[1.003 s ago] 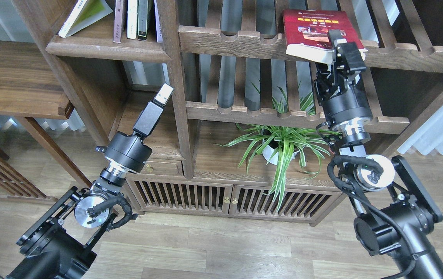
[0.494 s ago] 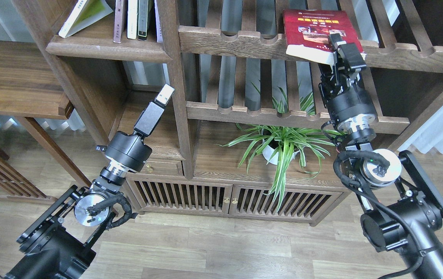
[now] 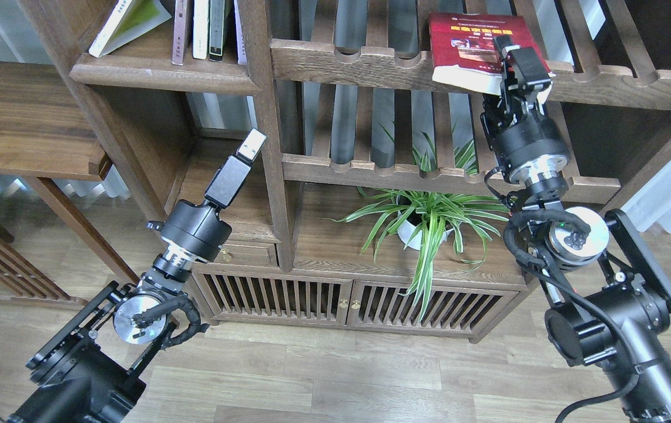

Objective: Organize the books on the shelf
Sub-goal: 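Push the dark red book's lower edge upward with the right gripper, then tip the dark red book off the shelf down between both grippers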

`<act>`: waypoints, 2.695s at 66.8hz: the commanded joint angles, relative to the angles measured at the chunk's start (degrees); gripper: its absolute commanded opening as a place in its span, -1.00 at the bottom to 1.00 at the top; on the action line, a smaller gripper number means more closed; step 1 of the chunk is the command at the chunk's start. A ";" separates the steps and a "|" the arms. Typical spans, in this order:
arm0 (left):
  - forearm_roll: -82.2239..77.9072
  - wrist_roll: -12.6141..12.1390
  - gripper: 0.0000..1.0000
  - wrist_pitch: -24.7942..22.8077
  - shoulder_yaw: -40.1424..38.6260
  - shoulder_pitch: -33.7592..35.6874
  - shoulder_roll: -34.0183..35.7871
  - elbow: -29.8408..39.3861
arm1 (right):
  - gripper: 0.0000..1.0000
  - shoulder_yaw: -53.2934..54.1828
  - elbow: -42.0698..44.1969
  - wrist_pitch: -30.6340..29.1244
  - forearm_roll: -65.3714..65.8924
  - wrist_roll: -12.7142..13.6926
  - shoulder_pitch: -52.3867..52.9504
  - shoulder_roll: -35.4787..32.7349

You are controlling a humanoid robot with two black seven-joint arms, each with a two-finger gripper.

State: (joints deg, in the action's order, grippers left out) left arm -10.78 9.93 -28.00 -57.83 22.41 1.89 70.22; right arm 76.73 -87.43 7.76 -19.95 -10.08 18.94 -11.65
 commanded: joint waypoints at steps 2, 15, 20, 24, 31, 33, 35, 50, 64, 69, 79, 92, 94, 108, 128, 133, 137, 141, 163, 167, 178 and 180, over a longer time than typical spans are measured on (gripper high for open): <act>0.05 0.00 1.00 0.00 0.00 0.00 0.04 -0.09 | 0.01 0.08 -0.02 -0.11 0.09 -0.11 0.04 -1.18; 0.05 0.00 1.00 0.00 -0.27 0.09 0.04 -0.09 | -0.43 1.67 -0.02 -1.17 0.09 -0.46 -0.22 -1.80; 0.05 0.00 1.00 0.00 -0.62 0.09 0.04 -0.17 | -0.72 1.67 -0.02 -4.94 0.09 -0.55 -0.57 -1.71; 0.05 0.00 1.00 0.00 -0.70 0.17 0.04 -0.17 | -0.92 1.67 0.15 -8.90 0.09 -0.55 -0.84 -1.71; 0.05 0.00 1.00 0.00 -0.79 0.17 0.04 -0.26 | -0.93 1.05 0.50 -13.12 0.27 -0.55 -1.19 -1.71; 0.05 0.09 1.00 0.00 -0.88 0.17 0.04 -0.26 | -0.93 0.96 0.59 -13.64 0.18 -0.55 -1.28 -1.62; 0.05 0.09 1.00 0.00 -0.88 0.17 -0.04 -0.26 | -0.93 1.05 0.59 -13.73 0.18 -0.55 -1.45 -1.62; 3.21 0.71 1.00 0.00 -1.14 0.17 -1.01 -0.26 | -0.93 0.53 0.50 -24.89 0.00 -0.29 -5.23 -1.18; 8.93 0.18 1.00 0.00 -2.02 3.07 -0.75 -0.18 | -0.93 -4.04 0.50 -35.76 0.00 -0.02 -7.51 -1.01; 9.02 0.18 1.00 0.00 -2.11 3.95 -0.75 -0.17 | -0.93 -5.10 0.50 -35.76 0.09 -0.02 -8.39 -1.18; 9.72 0.09 0.99 0.00 -2.02 5.53 -0.57 0.44 | -0.92 -6.77 0.50 -35.76 0.09 0.06 -10.15 -1.09; 11.04 -3.07 0.98 0.00 -1.32 5.80 -0.40 1.06 | -0.92 -9.67 0.50 -35.76 0.09 0.06 -11.29 -1.09; 11.21 -3.60 0.98 0.00 -1.15 5.80 -0.40 1.14 | -0.92 -10.02 0.50 -35.76 0.18 0.06 -11.47 -1.09; 11.83 -7.38 0.96 0.00 0.26 5.89 -0.40 1.49 | -0.92 -11.08 0.50 -35.76 0.44 0.15 -11.74 -1.09; 15.87 -11.60 0.77 0.00 1.76 8.88 -0.40 1.94 | -0.91 -14.94 0.50 -35.76 0.88 0.24 -11.74 -1.00; 15.87 -11.60 0.79 0.00 2.81 8.88 -0.40 1.94 | -0.91 -15.73 0.50 -35.76 1.06 0.24 -11.74 -0.92; 15.87 -11.60 0.79 0.00 3.69 8.88 -0.31 1.94 | -0.91 -16.26 0.50 -35.76 1.41 0.24 -11.74 -0.74; 15.87 -11.60 0.81 0.00 4.74 8.79 -0.40 2.11 | -0.91 -17.05 0.50 -35.76 1.85 0.24 -11.74 -0.13; 15.87 -11.60 0.83 0.00 8.43 8.70 -0.40 2.37 | -0.91 -19.16 0.68 -35.76 5.54 0.33 -10.51 4.70; 15.87 -11.60 0.83 0.00 8.44 8.70 -0.40 2.37 | -0.91 -20.22 0.68 -35.76 5.71 0.33 -10.50 5.06; 15.87 -11.69 0.83 0.00 8.44 8.70 -0.40 2.55 | -0.90 -21.71 0.85 -35.76 6.33 0.33 -10.77 5.24; 15.87 -11.69 0.83 0.00 8.44 8.70 -0.40 2.64 | -0.90 -21.80 0.94 -35.76 6.59 0.33 -10.86 5.32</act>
State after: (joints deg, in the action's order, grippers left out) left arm 5.11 -1.69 -28.01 -49.41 31.09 1.53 72.70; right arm 55.74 -86.72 -28.00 -14.03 -9.76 8.37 -6.51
